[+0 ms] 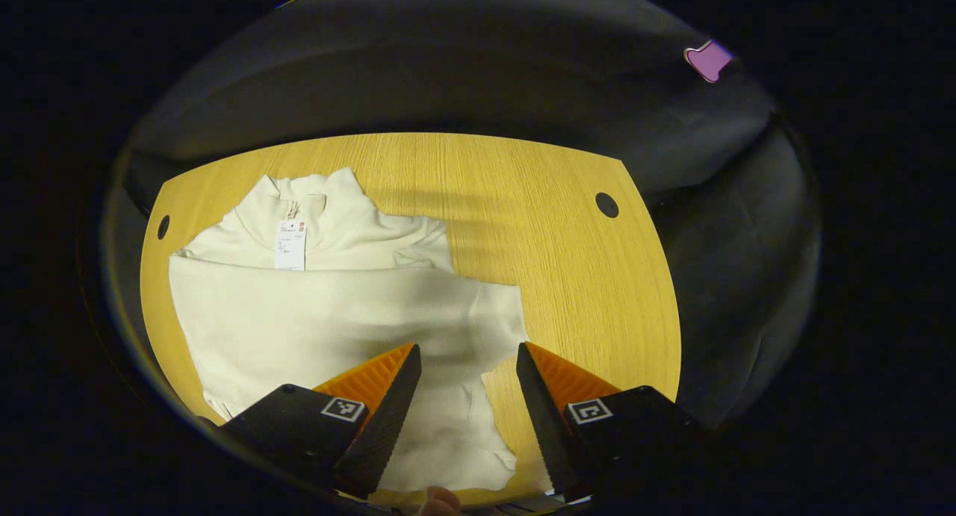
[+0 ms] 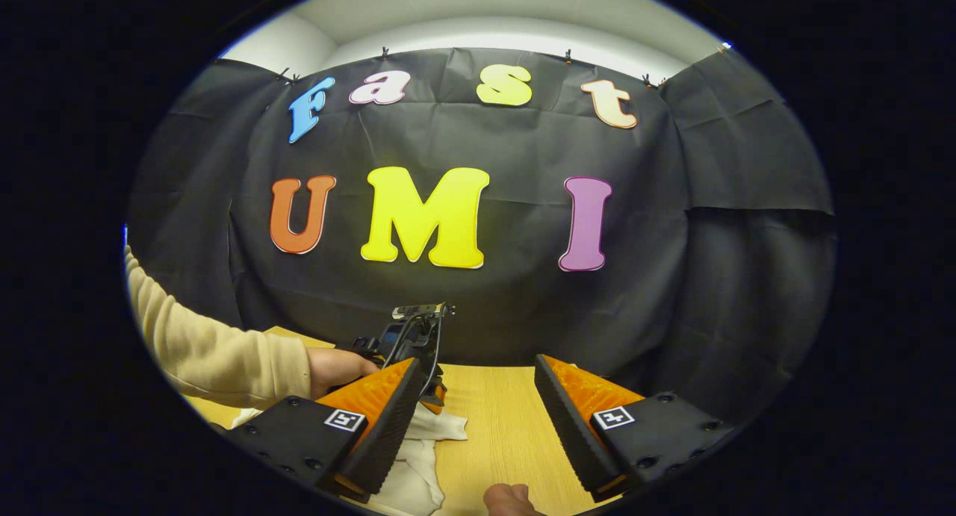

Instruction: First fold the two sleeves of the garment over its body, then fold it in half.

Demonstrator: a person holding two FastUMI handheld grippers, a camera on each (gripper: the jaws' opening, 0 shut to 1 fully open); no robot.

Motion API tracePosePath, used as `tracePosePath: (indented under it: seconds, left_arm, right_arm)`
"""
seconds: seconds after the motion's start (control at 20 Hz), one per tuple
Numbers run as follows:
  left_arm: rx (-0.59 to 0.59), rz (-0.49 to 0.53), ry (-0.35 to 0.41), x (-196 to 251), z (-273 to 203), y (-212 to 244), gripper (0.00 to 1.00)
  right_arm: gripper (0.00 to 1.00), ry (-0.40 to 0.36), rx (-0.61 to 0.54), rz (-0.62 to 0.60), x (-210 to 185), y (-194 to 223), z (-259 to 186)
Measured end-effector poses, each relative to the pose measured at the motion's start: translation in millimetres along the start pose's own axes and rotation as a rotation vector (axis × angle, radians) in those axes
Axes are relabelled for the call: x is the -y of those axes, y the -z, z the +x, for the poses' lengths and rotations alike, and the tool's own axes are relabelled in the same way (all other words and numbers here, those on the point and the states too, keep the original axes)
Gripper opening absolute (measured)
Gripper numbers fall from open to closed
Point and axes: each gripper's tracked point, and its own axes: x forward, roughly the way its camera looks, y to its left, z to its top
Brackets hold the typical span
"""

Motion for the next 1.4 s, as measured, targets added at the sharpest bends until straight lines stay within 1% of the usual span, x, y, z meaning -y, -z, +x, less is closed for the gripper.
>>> tracePosePath:
  seconds: [0.2, 0.3, 0.4, 0.45, 0.5, 0.55, 0.6, 0.65, 0.75, 0.85, 0.9, 0.95, 1.0, 1.1, 1.15, 1.2, 1.25, 1.4]
  left_arm:
    - [0.075, 0.014, 0.003, -9, -30, -8, 0.84]
    - [0.144, 0.025, 0.002, -19, -50, -13, 0.84]
    - [0.232, 0.043, -0.018, -37, -75, -16, 0.85]
    - [0.275, 0.059, -0.038, -46, -87, -18, 0.96]
    - [0.325, 0.074, -0.055, -59, -101, -19, 0.86]
    - [0.361, 0.082, -0.064, -70, -112, -19, 0.86]
    - [0.387, 0.084, -0.075, -81, -122, -16, 0.96]
    - [0.405, 0.089, -0.088, -93, -130, -13, 0.86]
    - [0.434, 0.09, -0.131, -120, -142, -7, 0.86]
    - [0.436, 0.082, -0.166, -143, -147, 0, 0.86]
    - [0.428, 0.08, -0.181, -156, -142, 16, 0.86]
    - [0.416, 0.077, -0.187, -164, -147, 27, 0.86]
    - [0.405, 0.069, -0.211, -177, -146, 33, 0.87]
    - [0.389, 0.052, -0.241, -202, -143, 55, 0.88]
    - [0.376, 0.048, -0.268, -215, -140, 66, 0.88]
    - [0.352, 0.046, -0.293, -228, -134, 80, 0.97]
    - [0.325, 0.04, -0.296, -236, -129, 96, 1.0]
    - [0.244, 0.018, -0.332, -260, -119, 135, 1.0]
  right_arm:
    - [0.94, 0.02, 0.01, -0.01, 0, -8, -3]
    - [0.94, 0.026, 0.012, -0.016, -3, -11, -5]
    - [0.94, 0.035, 0.021, -0.019, -9, -15, -7]
    - [0.94, 0.035, 0.021, -0.023, -13, -16, -9]
    - [0.94, 0.036, 0.016, -0.022, -18, -14, -9]
    - [0.94, 0.035, 0.01, -0.019, -24, -13, -10]
    - [0.94, 0.033, 0.004, -0.018, -29, -10, -12]
    - [0.94, 0.032, 0.0, -0.021, -35, -8, -13]
    - [0.94, 0.017, -0.004, -0.037, -54, -2, -14]
    - [0.94, 0.0, -0.014, -0.037, -72, 8, -11]
    - [0.94, -0.014, -0.023, -0.036, -82, 15, -10]
    - [0.94, -0.023, -0.035, -0.042, -91, 22, -8]
    - [0.94, -0.031, -0.051, -0.042, -98, 30, -4]
    - [0.94, -0.053, -0.114, -0.023, -113, 53, 4]
    - [0.95, -0.059, -0.15, -0.02, -119, 64, 9]
    - [0.94, -0.069, -0.193, -0.016, -125, 78, 13]
    - [0.94, -0.069, -0.23, -0.018, -128, 92, 15]
    - [0.94, -0.07, -0.335, -0.056, -129, 140, 17]
